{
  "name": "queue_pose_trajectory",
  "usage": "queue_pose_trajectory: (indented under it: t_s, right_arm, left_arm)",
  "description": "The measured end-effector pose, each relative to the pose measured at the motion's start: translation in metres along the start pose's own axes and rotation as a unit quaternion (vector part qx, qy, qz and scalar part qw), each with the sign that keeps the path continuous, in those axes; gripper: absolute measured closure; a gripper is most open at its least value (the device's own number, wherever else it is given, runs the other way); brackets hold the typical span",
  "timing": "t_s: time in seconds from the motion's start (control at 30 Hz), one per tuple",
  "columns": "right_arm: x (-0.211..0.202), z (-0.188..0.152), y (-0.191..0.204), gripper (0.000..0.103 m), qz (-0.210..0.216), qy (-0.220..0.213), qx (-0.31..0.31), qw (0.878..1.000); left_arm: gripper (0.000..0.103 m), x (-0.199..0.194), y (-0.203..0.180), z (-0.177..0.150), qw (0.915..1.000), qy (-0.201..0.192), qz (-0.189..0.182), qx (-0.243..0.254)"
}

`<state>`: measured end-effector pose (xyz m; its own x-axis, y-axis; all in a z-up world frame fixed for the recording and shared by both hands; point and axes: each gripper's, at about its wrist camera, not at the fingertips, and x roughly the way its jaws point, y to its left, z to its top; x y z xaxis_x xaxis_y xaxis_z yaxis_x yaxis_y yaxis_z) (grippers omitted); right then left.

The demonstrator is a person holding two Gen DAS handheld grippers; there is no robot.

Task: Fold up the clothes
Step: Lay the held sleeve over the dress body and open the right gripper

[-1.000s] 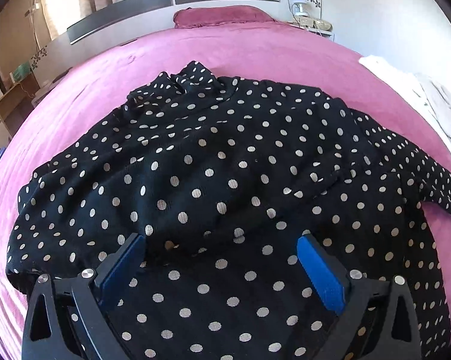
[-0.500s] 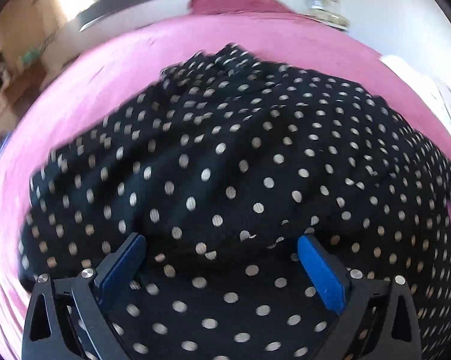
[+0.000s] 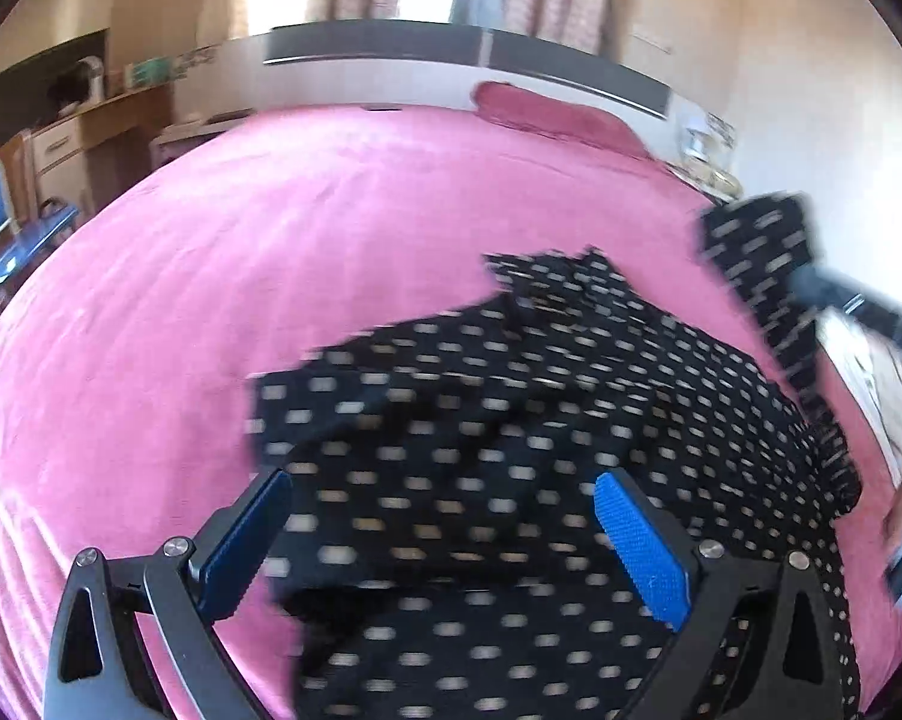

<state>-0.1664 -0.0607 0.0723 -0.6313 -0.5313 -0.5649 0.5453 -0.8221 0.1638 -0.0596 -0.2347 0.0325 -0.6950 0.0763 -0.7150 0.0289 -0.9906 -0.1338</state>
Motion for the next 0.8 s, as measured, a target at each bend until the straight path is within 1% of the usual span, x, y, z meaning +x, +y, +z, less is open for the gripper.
queue_pose_trajectory:
  t_s: [0.1,0.2,0.27,0.33,0.37,0.4,0.43,0.47,0.5,0.63,0.67,0.7,0.73,0.77,0.8]
  right_arm:
    - [0.051,-0.009,0.052,0.097,0.04,0.041,-0.02,0.998]
    - [0.081,-0.023,0.096,0.097,0.067,0.066,-0.037,0.995]
    - [0.093,-0.029,0.118,0.097,0.068,0.072,-0.051,0.994]
    - [0.103,-0.034,0.126,0.097,0.063,0.08,-0.055,0.993]
    - [0.109,-0.036,0.126,0.095,0.063,0.093,-0.056,0.992]
    - [0.115,-0.039,0.125,0.091,0.064,0.11,-0.056,0.99]
    - [0.121,-0.044,0.122,0.083,0.074,0.134,-0.049,0.987]
    - [0.115,-0.047,0.112,0.061,0.075,0.137,-0.036,0.987]
    - [0.1,-0.047,0.099,0.052,0.068,0.126,-0.024,0.989]
    - [0.039,-0.05,0.048,0.052,0.038,0.08,0.025,0.996]
    - [0.024,-0.051,0.035,0.052,0.031,0.068,0.038,0.996]
    - [0.009,-0.051,0.022,0.048,0.023,0.057,0.05,0.997]
    - [-0.006,-0.052,0.009,0.044,0.016,0.045,0.062,0.997]
    - [-0.021,-0.053,-0.004,0.039,0.009,0.033,0.074,0.997]
    - [-0.031,-0.056,-0.018,0.038,-0.009,0.028,0.084,0.996]
  left_arm:
    - [0.0,-0.002,0.025,-0.004,0.9997,-0.001,0.011,-0.021]
    - [0.0,-0.003,0.049,-0.008,0.9989,-0.003,0.022,-0.041]
    - [0.0,0.0,0.057,-0.012,0.9984,0.001,0.027,-0.049]
    - [0.0,0.003,0.063,-0.015,0.9981,0.006,0.031,-0.054]
    - [0.0,0.004,0.066,-0.017,0.9979,0.008,0.032,-0.056]
    - [0.0,0.004,0.068,-0.018,0.9978,0.008,0.034,-0.056]
    - [0.0,0.003,0.068,-0.018,0.9978,0.007,0.033,-0.056]
    - [0.0,0.0,0.066,-0.015,0.998,0.001,0.035,-0.053]
    - [0.0,-0.004,0.062,-0.012,0.9981,-0.006,0.038,-0.048]
    - [0.0,-0.019,0.05,0.001,0.9979,-0.034,0.048,-0.03]
    - [0.0,-0.021,0.04,0.007,0.9983,-0.039,0.039,-0.018]
    - [0.0,-0.023,0.028,0.013,0.9986,-0.045,0.028,-0.005]
    - [0.0,-0.02,0.013,0.02,0.9989,-0.045,0.008,0.009]
    - [0.0,-0.014,0.0,0.025,0.999,-0.039,-0.006,0.021]
    - [0.0,-0.004,-0.016,0.029,0.9986,-0.031,-0.015,0.039]
